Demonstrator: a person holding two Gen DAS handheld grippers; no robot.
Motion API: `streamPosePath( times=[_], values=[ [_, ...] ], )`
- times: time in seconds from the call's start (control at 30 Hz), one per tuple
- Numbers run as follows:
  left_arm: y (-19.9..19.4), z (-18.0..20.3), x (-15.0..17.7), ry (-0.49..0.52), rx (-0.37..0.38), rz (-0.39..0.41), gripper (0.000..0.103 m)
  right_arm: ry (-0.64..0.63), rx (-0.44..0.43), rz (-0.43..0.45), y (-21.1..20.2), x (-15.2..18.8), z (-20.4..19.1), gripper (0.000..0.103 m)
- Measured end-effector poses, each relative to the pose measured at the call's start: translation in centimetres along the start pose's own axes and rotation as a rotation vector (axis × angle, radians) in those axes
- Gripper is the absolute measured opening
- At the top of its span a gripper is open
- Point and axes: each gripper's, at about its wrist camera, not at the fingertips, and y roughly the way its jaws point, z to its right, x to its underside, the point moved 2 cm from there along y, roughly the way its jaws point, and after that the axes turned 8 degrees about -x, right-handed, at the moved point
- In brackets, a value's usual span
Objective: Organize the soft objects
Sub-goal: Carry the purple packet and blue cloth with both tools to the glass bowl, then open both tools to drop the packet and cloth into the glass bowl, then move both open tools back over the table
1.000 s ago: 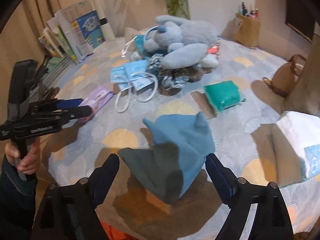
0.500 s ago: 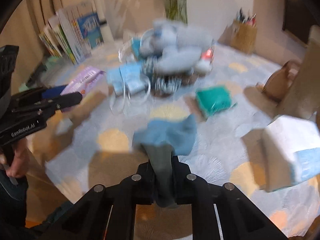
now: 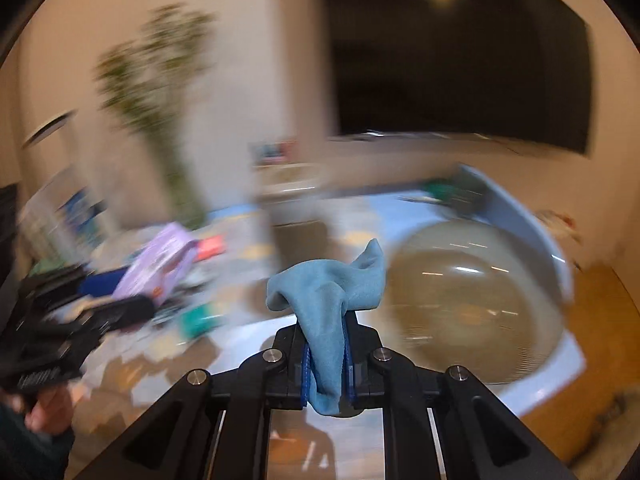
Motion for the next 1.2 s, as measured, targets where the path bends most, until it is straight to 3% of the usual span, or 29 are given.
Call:
streamPosePath(
  times=[0.2,0.3,0.33,0.43,0.47,0.5,0.67,0.77,0.9,1.03,1.13,1.2],
  values=[
    [8.2,4.8,-4.1,-0.012,0.075,-0.089,0.036,0.254,0.106,-0.156,4.3,-1.9,10.7,0.012],
    [11.6,5.9,-5.2,-0.047,0.093,-0.121,0.038,0.366,0.061,-0.237,6.4,-1.9,13.9,0.016],
    [12.7,6.1,-5.3,-0.059,0.104,-0.139,0.045,0.402,0.039,-0.26,6.7,-1.6,15.0,0.018],
    [15.1,6.8,-5.4,-0.099,0.137,-0.195,0.061,0.465,0.019,-0.311,7.2,-1.2,16.6,0.042],
    [15.5,7.0,-5.3,-0.111,0.148,-0.205,0.062,0.465,0.025,-0.308,7.1,-1.2,17.1,0.058],
    [15.6,7.1,-5.0,-0.117,0.16,-0.21,0.062,0.465,0.03,-0.296,6.6,-1.2,17.3,0.064],
    [13.4,7.9,-3.9,-0.094,0.212,-0.195,0.062,0.473,0.024,-0.255,4.3,-0.9,18.0,0.065],
    [10.4,7.9,-3.2,-0.067,0.249,-0.151,0.062,0.426,0.009,-0.209,2.5,-1.2,16.2,0.065],
    [5.2,6.0,-0.9,-0.013,0.21,-0.097,0.063,0.324,0.008,-0.175,0.5,-0.6,11.9,0.068],
    [-0.3,1.7,2.4,-0.047,0.131,-0.053,0.077,0.207,-0.029,-0.158,-0.6,0.5,6.6,0.068],
    [-2.7,-2.7,4.2,-0.109,0.073,-0.038,0.077,0.135,-0.14,-0.159,-0.7,1.4,1.9,0.068],
    [-5.1,-6.5,6.1,-0.165,-0.013,-0.021,0.077,0.095,-0.252,-0.17,-0.4,2.0,-1.7,0.068]
  ],
)
